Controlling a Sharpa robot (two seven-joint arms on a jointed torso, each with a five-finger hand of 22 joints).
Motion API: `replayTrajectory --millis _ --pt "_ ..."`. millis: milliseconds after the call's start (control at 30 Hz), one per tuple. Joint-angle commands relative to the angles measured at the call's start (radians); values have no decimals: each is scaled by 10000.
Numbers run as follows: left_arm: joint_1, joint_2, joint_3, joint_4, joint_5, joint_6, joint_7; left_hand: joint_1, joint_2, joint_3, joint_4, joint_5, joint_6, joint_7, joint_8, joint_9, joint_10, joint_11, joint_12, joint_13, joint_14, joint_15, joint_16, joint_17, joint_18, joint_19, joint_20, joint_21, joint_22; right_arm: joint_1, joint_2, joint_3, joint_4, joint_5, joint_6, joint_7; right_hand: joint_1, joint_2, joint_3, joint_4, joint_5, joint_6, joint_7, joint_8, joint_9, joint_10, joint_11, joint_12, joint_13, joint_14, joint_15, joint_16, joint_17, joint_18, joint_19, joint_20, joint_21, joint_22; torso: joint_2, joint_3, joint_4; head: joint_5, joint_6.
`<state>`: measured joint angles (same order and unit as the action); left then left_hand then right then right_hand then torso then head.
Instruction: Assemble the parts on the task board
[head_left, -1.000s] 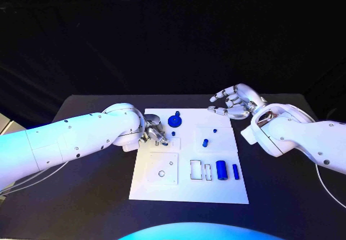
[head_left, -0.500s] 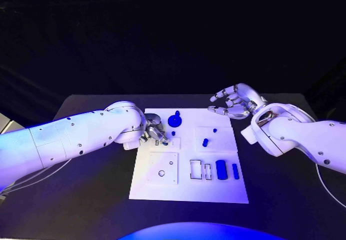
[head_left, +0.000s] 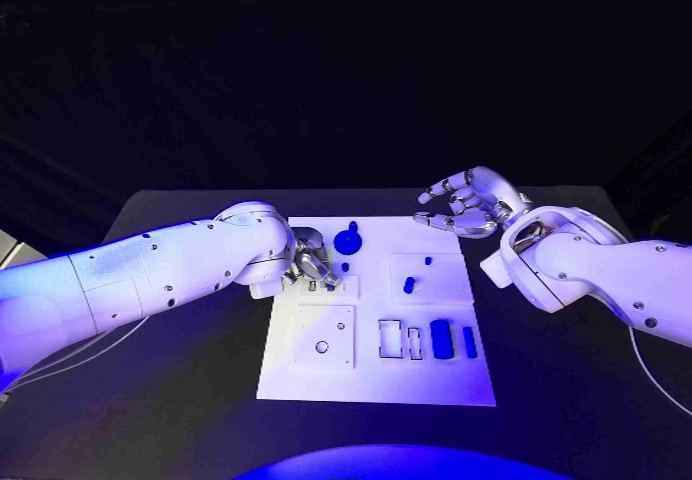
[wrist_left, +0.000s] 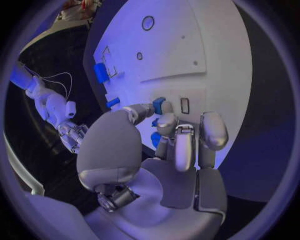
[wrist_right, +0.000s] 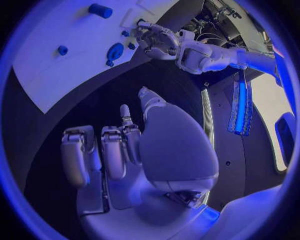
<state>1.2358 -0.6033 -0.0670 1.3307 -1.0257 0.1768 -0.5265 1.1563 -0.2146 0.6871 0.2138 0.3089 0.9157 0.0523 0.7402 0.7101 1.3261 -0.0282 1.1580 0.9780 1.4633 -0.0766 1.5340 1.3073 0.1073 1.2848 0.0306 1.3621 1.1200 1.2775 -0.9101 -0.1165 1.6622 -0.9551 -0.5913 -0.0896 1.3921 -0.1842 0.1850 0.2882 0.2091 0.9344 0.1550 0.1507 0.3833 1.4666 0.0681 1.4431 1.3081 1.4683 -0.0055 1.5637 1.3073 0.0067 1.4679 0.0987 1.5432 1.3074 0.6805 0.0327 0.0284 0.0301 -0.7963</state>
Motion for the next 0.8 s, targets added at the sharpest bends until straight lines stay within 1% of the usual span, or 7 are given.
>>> replayTrajectory --millis 33,233,433,533,567,667,800 --pt "-44 34 -39 -25 1 254 -123 -57 106 1991 -1909 22 0 -68 -38 -14 38 -6 -35 -26 854 -67 3 1817 -108 70 -1 38 -1 -6 -3 3 15 -36 121 94 -69 -11 81 5 61 -15 -10 42 10 86 24 -43 1697 958 33 -42 2363 9 887 33 -42 2476 -3 1 10 -15 -22" --pt "-45 0 -42 -20 -25 328 -136 -311 -4 1856 -1824 -14 -10 -88 -68 12 58 -11 -82 -57 848 -64 -9 1793 -108 51 1 24 -17 -6 -16 3 19 -36 108 101 -71 -12 81 6 61 -16 -10 42 9 84 24 -46 1695 955 33 -47 2350 10 886 33 -44 2475 -7 -5 19 -25 -26" --pt "-47 -85 -43 56 -35 339 -106 -831 -198 1175 -1495 -132 48 -210 -119 53 84 -84 -124 -72 840 -113 -23 1767 -103 28 -33 -23 -45 -6 -30 3 22 -36 94 120 -78 -15 80 8 60 -18 -10 42 9 81 24 -49 1692 954 33 -49 2347 14 877 32 -64 2465 -14 -12 11 -34 -20" --pt "-50 -147 -41 115 -40 308 -85 -1258 -251 466 -1036 -214 183 -216 -193 27 56 -92 -137 -59 839 -124 -27 1762 -108 35 -55 -47 -52 -7 -38 3 24 -36 84 128 -85 -17 79 11 58 -19 -9 42 9 75 25 -59 1686 951 33 -55 2333 14 879 32 -61 2467 -8 -12 10 -40 1" --pt "-51 -174 -40 141 -41 287 -79 -1427 -274 -12 -768 -223 232 -220 -241 15 35 -93 -146 -55 836 -125 -33 1750 -107 37 -53 -63 -64 -7 -41 3 24 -36 80 130 -85 -17 79 11 58 -19 -9 42 9 75 25 -59 1686 951 33 -55 2333 14 879 32 -61 2467 -9 -13 10 -40 1" --pt "-53 -259 -25 225 -54 212 -68 -1807 -341 -799 -236 -257 294 -178 -296 10 9 -56 -158 -52 834 -101 -38 1740 -108 37 -42 -88 -84 -8 -51 2 21 -36 74 133 -101 -19 75 17 56 -23 -8 41 8 71 25 -64 1682 948 33 -60 2321 20 867 31 -88 2453 -8 -17 12 -46 10" --pt "-53 -378 13 336 -93 123 -66 -1771 -360 -1594 181 -253 307 -176 -361 21 -9 -51 -158 -28 829 -100 -46 1725 -106 52 -39 -104 -83 -10 -57 2 16 -36 68 138 -101 -19 75 17 56 -23 -8 41 8 71 25 -64 1682 948 33 -60 2321 20 867 31 -88 2453 -14 -14 19 -51 35"
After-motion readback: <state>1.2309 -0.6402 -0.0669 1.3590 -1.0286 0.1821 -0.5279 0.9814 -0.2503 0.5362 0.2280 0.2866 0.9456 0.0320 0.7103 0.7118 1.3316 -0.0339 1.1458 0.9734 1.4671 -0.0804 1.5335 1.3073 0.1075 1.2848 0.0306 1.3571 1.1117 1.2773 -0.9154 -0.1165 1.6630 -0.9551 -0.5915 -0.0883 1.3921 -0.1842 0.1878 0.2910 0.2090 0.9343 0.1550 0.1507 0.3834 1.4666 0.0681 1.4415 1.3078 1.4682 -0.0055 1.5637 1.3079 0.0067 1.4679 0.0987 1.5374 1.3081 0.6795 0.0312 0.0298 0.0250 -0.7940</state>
